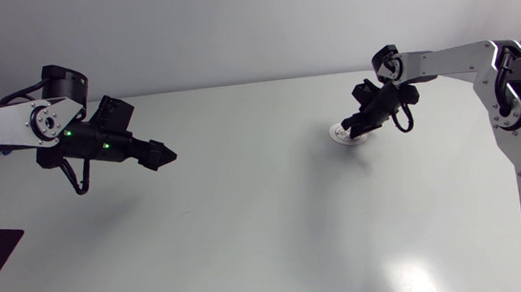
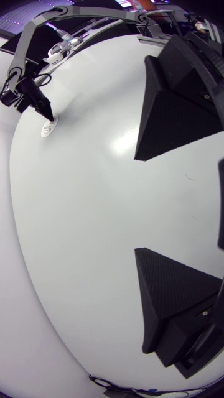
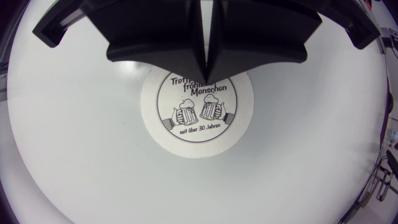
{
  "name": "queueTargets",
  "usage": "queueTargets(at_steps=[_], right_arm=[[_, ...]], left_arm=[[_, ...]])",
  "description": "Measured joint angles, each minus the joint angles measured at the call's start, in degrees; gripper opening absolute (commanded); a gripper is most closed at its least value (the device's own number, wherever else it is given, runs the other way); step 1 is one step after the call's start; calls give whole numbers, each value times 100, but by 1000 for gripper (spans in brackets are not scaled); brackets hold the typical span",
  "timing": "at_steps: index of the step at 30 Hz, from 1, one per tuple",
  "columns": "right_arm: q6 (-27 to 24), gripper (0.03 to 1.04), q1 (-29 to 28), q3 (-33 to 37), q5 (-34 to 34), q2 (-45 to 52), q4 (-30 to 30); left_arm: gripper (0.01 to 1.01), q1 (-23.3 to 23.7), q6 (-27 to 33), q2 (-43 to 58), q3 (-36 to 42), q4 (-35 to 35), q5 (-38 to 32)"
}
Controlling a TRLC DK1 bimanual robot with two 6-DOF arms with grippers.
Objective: Turn the coaster over.
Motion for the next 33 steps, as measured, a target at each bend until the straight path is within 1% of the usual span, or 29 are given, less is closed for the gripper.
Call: queueTargets(at_steps=[2, 7, 12, 14, 17, 20, 24, 28, 31, 33], right_arm=[[-68, 44, 238, -505, -22, -308, 9], [-105, 44, 1176, -1578, -332, -953, -35], [-125, 44, 2026, -2170, -728, -1287, -170], [-122, 44, 2317, -2347, -752, -1412, -149], [-74, 44, 2597, -2610, -669, -1751, 7], [-57, 44, 2511, -2579, -538, -2138, 39], [-81, 44, 1873, -2024, -280, -2153, 74], [-125, 44, 1294, -1558, -92, -1650, 76], [-210, 44, 1126, -1416, 120, -1139, 129], [-240, 44, 1062, -1296, 122, -793, 105]], left_arm=[[982, -2, 4, 0, 0, -11, 0], [982, -42, 17, 0, 0, -22, 0], [982, -157, 17, -2, -57, -39, 2], [982, -184, 20, -2, -96, -63, 0], [982, -188, 44, -15, -144, -103, 0], [982, -188, 81, -76, -153, -170, 0], [982, -195, 83, -199, -179, -173, 0], [982, -227, 85, -291, -269, -186, 0], [982, -232, 107, -337, -332, -188, 4], [982, -229, 125, -354, -372, -186, 2]])
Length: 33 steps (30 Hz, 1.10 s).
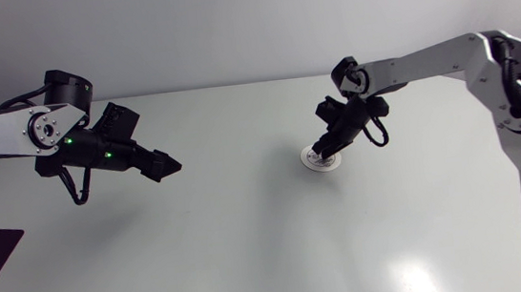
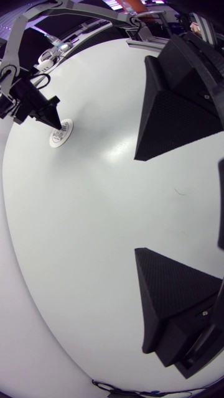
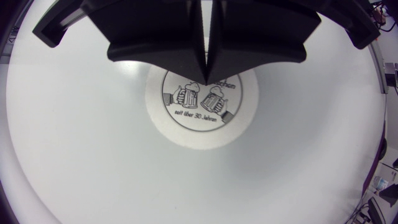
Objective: Turn the coaster over.
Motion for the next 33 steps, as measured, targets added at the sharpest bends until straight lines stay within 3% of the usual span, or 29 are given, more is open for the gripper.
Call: queueTargets(at_steps=[3, 8, 23, 33], right_arm=[[-35, 44, -70, 225, 61, 153, 35], [-37, 44, 96, -13, -59, 59, 164], [214, 44, 1974, -1233, -369, -739, 138], [289, 44, 1790, -2179, -382, -2087, 201]], left_arm=[[982, 0, 22, -15, -57, -7, 2], [982, 11, 24, -57, -79, -4, 0], [982, -90, 26, -61, -136, -28, -2], [982, -791, 284, 514, -90, -555, 0]])
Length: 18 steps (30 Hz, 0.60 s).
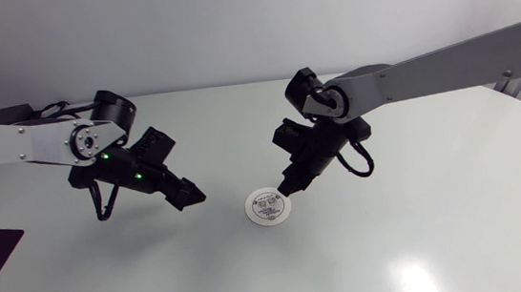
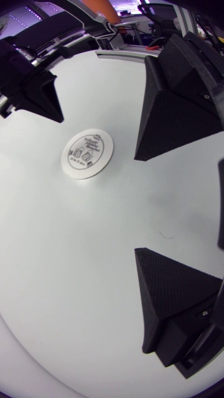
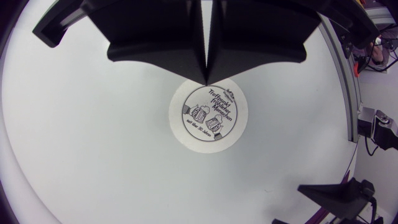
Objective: Turn the coaster over.
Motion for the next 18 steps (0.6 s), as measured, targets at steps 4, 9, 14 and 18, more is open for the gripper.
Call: queueTargets(at_steps=[4, 9, 14, 18], right_arm=[[0, 44, 13, -361, 4, -101, 199], [0, 44, 20, -501, 35, 26, 289], [0, 44, 33, -404, 63, 428, 420], [0, 44, 138, -254, 44, 675, 481]], left_arm=[[982, -278, 20, 507, 229, -155, 17], [982, -461, 22, 940, 496, -203, 15], [982, -518, 20, 1158, 767, -205, 17], [982, -518, 17, 1360, 1021, -243, 15]])
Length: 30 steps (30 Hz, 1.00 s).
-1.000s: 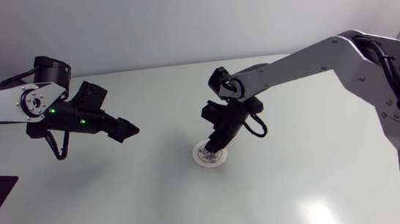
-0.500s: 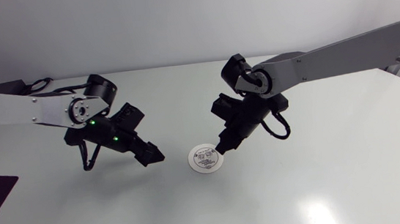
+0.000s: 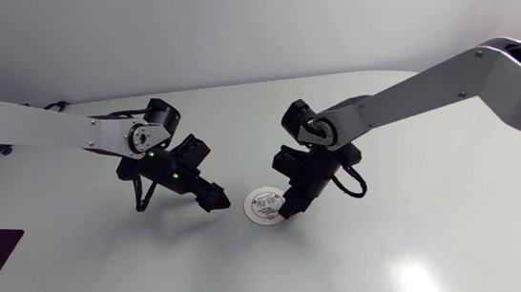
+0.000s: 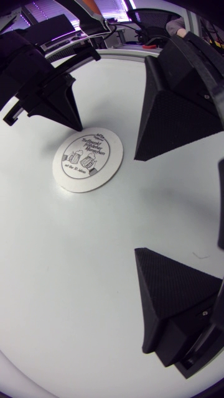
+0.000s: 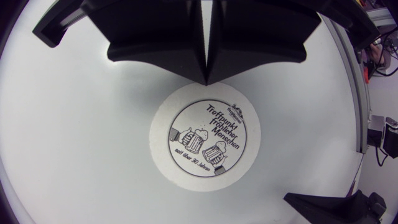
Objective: Turn the coaster over.
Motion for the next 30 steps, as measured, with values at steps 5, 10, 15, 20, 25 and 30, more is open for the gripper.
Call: queueTargets(at_steps=[5, 10, 15, 20, 25, 30], right_arm=[[0, 44, 107, 186, -2, 125, 52], [-2, 44, 107, 254, 2, 120, -68], [-2, 44, 96, 525, 4, 120, -337], [-2, 44, 96, 815, 2, 125, -369], [-2, 44, 63, 903, 4, 385, -328], [-20, 44, 20, 922, -37, 573, -254]], left_arm=[[982, -33, 0, 306, 380, -94, 0], [982, -70, 0, 446, 494, -120, 2], [982, -68, 0, 564, 643, -160, 2], [982, -68, 0, 634, 706, -201, 50], [982, -68, -2, 723, 723, -221, 96], [982, -70, -22, 796, 809, -404, 214]])
